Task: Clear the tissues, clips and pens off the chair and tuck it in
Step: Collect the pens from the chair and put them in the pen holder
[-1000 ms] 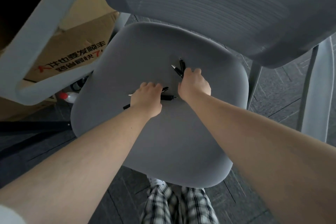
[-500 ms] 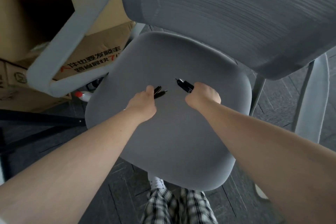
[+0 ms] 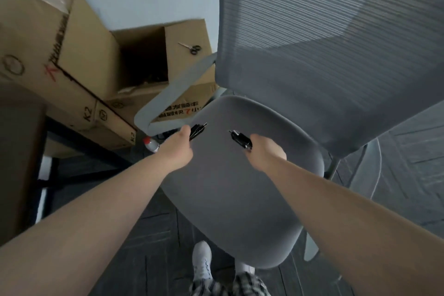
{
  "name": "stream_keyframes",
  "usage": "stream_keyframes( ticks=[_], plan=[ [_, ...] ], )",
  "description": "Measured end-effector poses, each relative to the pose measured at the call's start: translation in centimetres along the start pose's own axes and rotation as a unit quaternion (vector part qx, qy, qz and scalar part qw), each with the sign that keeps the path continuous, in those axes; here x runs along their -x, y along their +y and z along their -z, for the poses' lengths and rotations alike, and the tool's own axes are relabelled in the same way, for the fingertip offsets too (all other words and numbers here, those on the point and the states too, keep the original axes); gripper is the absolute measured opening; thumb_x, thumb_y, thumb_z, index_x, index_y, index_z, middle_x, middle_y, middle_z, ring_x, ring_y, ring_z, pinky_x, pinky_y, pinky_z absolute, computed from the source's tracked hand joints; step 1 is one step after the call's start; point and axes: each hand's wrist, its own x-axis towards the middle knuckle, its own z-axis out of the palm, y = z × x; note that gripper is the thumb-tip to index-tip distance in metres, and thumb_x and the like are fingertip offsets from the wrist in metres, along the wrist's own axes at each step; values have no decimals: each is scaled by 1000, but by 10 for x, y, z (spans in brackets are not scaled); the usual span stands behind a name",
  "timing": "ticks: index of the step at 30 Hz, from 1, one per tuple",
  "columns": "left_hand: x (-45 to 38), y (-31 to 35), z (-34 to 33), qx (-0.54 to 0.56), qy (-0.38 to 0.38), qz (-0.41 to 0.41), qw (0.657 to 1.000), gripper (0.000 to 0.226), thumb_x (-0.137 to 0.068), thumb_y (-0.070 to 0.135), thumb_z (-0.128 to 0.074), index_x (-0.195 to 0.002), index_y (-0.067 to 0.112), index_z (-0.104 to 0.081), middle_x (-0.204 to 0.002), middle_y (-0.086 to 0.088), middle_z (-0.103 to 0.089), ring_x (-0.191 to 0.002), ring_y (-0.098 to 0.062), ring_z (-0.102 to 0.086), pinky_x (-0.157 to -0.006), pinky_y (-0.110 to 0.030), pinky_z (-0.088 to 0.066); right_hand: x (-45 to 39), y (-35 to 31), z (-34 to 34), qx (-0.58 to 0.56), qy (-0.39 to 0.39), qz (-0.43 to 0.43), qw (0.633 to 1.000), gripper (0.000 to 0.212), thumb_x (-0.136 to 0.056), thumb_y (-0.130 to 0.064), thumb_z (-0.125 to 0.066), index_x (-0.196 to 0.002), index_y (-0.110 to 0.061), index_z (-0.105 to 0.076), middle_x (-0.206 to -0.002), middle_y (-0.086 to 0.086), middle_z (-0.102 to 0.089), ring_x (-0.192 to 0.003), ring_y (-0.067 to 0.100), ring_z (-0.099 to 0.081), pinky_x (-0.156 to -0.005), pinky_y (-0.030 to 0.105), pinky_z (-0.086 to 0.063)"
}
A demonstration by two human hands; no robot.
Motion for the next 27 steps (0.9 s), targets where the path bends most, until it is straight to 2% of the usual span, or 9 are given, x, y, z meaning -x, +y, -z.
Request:
stream_keyframes(
  ticks=[3, 9, 14, 17, 20, 27],
  plan=[
    [26, -14, 18, 21, 28, 30, 999, 9, -96, 10, -40, -92, 13, -33, -76, -8, -45, -69, -25, -47, -64, -39, -38, 15, -24, 7, 10, -8, 37, 999, 6, -94, -23, -47, -91, -18, -46, -82, 2, -53, -72, 26, -53, -48, 25, -31],
    [89, -52, 36, 59, 65, 70, 994, 9, -95, 7, -40, -93, 11, -33, -69, -6, -43, -60, -23, -45, -57, -37, -33, 43, -80, 14, 46, -12, 113, 992, 8, -93, -20, -45, -87, -16, -45, -76, 1, -49, -72, 25, -52, -49, 26, -32],
    [152, -92, 47, 108, 106, 122, 981, 4, -96, 11, -41, -93, 10, -39, -69, -5, -47, -60, -21, -48, -55, -35, -38, 74, -146, 3, 67, -11, 179, 981, 9, -94, -21, -45, -86, -16, -45, -79, 1, -50, -73, 25, -51, -49, 27, -31],
    [196, -122, 48, 119, 109, 150, 975, 11, -98, 13, -38, -88, 12, -35, -67, -2, -41, -55, -14, -39, -50, -29, -30, 99, -193, -18, 75, -33, 229, 970, 6, -95, -18, -45, -89, -16, -45, -82, 3, -51, -77, 26, -52, -54, 28, -36],
    [242, -158, 49, 128, 129, 179, 967, 12, -98, 11, -39, -88, 12, -33, -64, 0, -37, -51, -12, -33, -47, -24, -23, 133, -240, -44, 81, -49, 276, 957, 8, -94, -18, -47, -87, -14, -45, -73, -1, -45, -79, 27, -52, -64, 32, -41],
    [366, -259, 50, 180, 226, 269, 919, 11, -97, 10, -39, -88, 10, -32, -64, -3, -42, -54, -19, -42, -48, -31, -29, 228, -346, -118, 76, -84, 362, 925, 6, -92, -20, -49, -90, -14, -49, -78, 2, -52, -74, 24, -53, -63, 32, -45]
  ],
)
